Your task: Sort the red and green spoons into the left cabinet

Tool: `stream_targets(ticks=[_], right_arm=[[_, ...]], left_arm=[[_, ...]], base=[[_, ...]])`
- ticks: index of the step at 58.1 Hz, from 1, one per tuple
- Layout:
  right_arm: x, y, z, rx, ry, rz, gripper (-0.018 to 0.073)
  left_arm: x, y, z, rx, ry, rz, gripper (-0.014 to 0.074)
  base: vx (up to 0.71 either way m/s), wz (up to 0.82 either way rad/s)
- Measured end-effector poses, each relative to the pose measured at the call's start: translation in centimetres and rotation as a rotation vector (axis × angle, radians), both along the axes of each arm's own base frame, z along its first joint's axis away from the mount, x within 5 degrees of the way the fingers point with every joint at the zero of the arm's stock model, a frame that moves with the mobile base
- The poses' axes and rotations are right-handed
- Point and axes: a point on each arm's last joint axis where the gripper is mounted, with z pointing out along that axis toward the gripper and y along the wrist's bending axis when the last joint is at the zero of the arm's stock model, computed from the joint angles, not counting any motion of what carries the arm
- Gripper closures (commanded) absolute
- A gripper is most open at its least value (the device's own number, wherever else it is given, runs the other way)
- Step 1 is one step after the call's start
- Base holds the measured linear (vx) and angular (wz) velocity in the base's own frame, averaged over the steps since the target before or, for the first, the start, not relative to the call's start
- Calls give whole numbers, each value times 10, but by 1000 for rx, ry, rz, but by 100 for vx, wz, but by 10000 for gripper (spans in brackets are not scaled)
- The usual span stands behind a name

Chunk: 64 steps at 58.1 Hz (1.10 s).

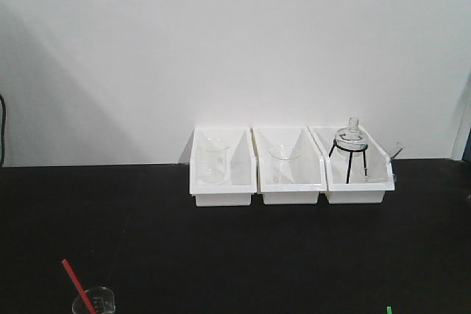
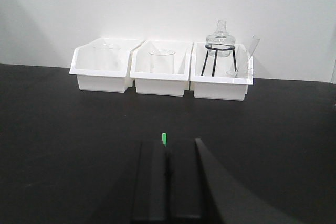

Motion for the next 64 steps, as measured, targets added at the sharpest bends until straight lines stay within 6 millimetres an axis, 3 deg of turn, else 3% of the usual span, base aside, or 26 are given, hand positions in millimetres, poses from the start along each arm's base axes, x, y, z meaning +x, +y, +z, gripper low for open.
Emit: stream_targets(ticks=[64], right_arm=[[0,0,3,6,-32,-2,562]], left_arm=[[0,0,2,-3,-19,2,597]], base=[[0,0]])
